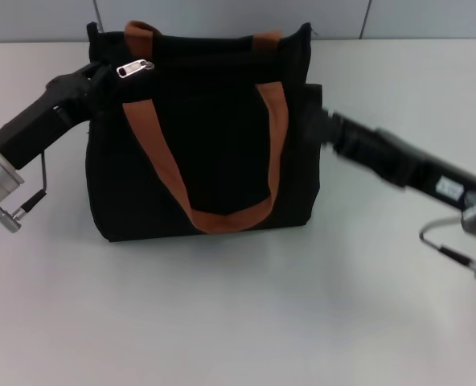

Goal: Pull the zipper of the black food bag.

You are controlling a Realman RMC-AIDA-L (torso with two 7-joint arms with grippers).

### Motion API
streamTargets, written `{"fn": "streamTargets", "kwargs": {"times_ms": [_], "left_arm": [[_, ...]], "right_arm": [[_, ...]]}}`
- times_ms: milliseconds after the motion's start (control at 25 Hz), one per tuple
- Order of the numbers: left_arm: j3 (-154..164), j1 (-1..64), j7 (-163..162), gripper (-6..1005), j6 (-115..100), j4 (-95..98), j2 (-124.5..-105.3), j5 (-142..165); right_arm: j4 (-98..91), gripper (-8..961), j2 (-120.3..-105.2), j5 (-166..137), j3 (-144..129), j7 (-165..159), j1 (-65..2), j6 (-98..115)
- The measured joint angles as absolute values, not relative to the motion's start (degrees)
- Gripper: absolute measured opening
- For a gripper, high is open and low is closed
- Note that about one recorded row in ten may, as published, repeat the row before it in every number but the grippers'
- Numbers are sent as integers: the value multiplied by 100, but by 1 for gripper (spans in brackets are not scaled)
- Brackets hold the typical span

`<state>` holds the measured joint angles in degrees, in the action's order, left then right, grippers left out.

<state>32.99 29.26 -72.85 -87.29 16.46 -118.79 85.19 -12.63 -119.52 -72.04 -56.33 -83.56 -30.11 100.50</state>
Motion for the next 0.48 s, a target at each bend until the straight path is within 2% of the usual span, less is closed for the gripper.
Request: {"fn": "streamTargets", "kwargs": {"times_ms": [480], "left_arm": [[3428,2934,-7525,36,-8969,1636,-11893,8504]], "right_arm": [[-1233,746,-11980,-7071,-5744,-8598,-3864,9256]]}}
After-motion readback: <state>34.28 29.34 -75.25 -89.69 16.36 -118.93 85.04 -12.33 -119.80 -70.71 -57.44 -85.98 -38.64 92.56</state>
